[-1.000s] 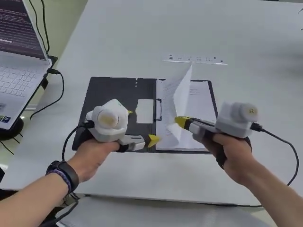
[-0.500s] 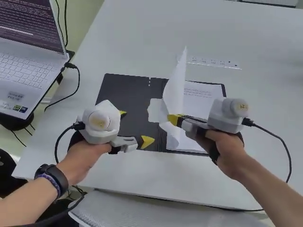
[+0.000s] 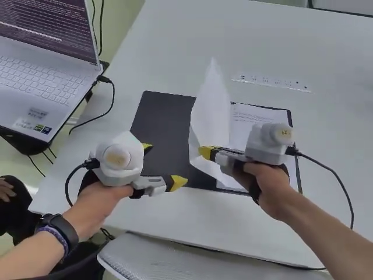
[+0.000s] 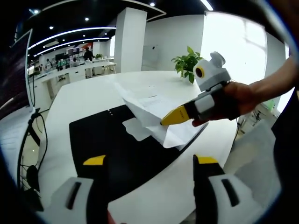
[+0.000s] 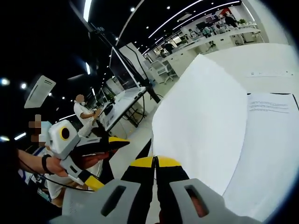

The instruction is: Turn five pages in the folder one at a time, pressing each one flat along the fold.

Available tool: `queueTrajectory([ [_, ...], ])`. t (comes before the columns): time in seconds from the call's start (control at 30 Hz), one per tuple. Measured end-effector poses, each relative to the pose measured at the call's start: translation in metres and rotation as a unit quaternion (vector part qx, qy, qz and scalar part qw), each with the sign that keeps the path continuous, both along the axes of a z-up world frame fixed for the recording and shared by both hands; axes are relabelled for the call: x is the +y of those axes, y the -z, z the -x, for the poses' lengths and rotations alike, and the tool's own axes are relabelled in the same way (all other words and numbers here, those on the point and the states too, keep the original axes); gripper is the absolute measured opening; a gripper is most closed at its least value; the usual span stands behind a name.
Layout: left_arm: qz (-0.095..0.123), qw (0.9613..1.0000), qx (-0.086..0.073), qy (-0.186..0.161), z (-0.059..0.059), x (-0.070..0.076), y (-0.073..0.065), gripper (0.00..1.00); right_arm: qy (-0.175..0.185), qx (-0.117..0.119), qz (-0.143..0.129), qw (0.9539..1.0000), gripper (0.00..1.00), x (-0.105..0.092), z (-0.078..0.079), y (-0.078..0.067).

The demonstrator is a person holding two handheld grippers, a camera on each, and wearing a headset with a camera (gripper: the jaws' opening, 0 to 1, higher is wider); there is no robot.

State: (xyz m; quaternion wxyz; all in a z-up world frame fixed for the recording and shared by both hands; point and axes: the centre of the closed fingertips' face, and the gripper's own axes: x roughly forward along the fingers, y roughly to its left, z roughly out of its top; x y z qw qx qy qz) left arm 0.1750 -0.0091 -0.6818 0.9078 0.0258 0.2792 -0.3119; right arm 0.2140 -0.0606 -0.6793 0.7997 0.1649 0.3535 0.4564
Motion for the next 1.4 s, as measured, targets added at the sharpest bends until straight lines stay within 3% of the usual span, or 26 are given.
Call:
queueTrajectory([
  [0.63, 0.01, 0.9992, 0.011, -0.036, 0.018, 0.03, 0.005, 0.74, -0.028, 0.052, 0.006, 0.9982, 0.0, 0.052, -0.006, 0.04],
  [1.13, 0.009, 0.9992, 0.012, -0.038, 0.024, 0.035, 0.004, 0.75, -0.049, 0.082, 0.042, 0.9946, 0.0, 0.079, 0.003, 0.077],
  [1.4, 0.009, 0.9991, 0.008, -0.04, 0.023, 0.039, 0.0, 0.75, -0.054, 0.094, 0.073, 0.9914, 0.0, 0.082, 0.004, 0.097],
])
